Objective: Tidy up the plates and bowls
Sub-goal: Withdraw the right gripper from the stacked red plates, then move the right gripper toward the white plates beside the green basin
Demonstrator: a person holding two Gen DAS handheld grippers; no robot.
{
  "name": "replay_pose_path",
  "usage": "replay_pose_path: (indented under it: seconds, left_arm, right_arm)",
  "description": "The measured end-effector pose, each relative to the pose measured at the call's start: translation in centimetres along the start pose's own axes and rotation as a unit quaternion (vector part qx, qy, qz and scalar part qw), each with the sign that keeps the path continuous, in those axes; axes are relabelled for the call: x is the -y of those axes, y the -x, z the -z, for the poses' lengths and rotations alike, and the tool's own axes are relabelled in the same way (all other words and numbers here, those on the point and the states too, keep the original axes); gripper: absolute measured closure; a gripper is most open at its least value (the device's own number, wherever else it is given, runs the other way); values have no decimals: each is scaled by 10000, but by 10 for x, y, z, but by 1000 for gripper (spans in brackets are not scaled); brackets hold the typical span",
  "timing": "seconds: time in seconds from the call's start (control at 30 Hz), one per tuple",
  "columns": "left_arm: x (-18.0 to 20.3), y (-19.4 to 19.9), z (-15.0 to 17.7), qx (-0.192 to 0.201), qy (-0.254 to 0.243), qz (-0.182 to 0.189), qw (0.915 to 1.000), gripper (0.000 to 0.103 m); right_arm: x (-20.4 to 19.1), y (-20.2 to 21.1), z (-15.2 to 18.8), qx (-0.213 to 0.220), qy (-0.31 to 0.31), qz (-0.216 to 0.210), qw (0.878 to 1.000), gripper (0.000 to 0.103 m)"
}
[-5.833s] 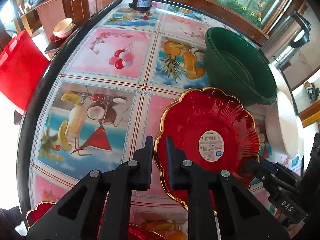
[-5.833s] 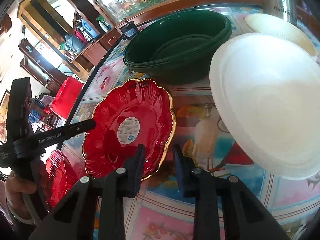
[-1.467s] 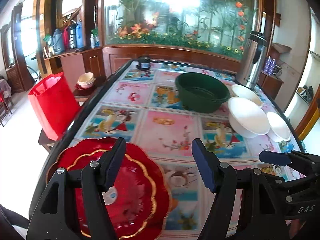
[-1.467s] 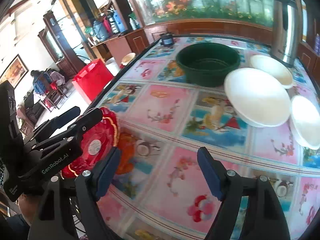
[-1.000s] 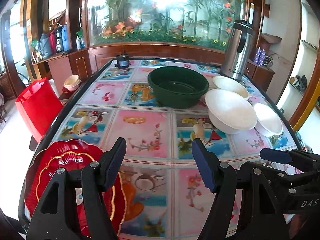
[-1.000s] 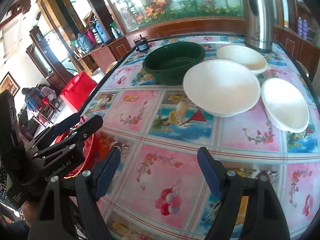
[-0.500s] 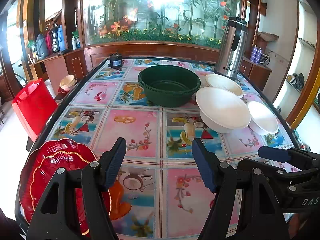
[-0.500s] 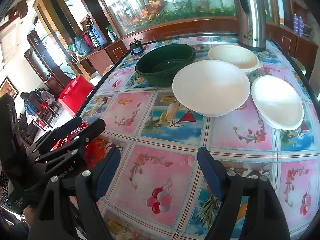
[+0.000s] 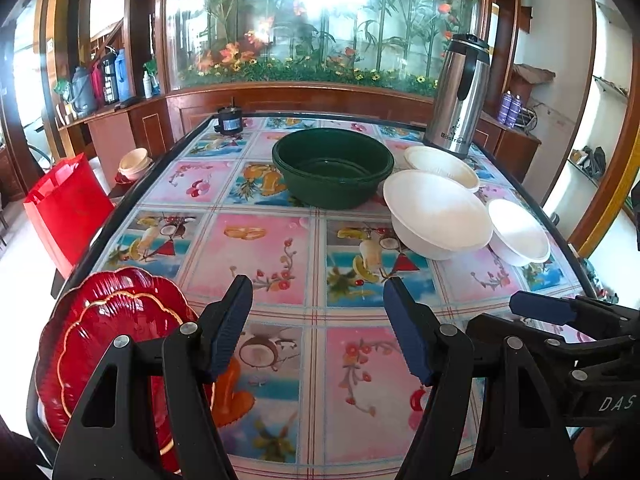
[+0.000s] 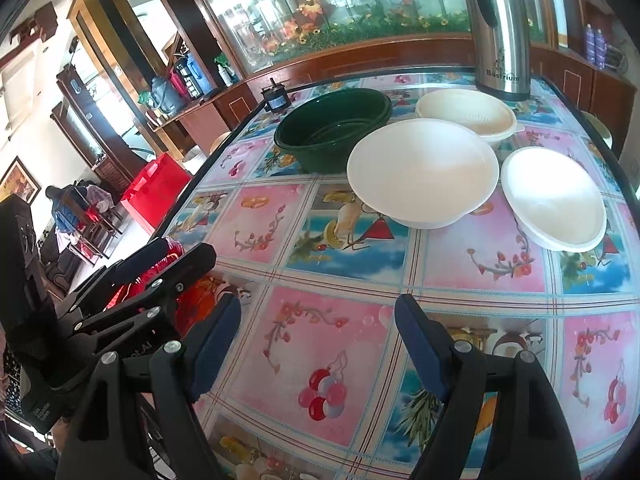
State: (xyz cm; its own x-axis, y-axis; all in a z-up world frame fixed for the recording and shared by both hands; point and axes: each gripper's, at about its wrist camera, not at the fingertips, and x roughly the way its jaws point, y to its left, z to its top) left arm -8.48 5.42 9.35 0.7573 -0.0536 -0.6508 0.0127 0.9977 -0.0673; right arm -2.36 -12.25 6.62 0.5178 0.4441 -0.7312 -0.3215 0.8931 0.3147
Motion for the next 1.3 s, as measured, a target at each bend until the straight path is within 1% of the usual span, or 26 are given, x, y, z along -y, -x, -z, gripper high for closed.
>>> replay_pose_path:
  seconds: [0.13,0.23,0.63,0.73,0.87,1.3]
  left_arm:
    - [2,3,2,1,-63,7,10000,34]
    - [0,4,2,21,-21,15,10000,34]
    - [-9,-3,0,-63,83,-3,9999,34]
    - [-8,-6,1,-115,74,11,9999,34]
    - [-6,-6,0,-75,55,10,10000,34]
    - [-5,-11,2,-138,73,65,9999,34]
  right_arm:
    - [-2,3,1,35,6,7,10000,23]
    - [-4,5,1,57,31,30,10000,23]
    - [-7,-5,-1,-71,109,64,9999,23]
    - [-5,-7,-2,-89,71,64,9999,23]
    - [-4,-8,-3,-112,65,62,9999,23]
    - [-4,-9,-3,-111,71,37,9999,23]
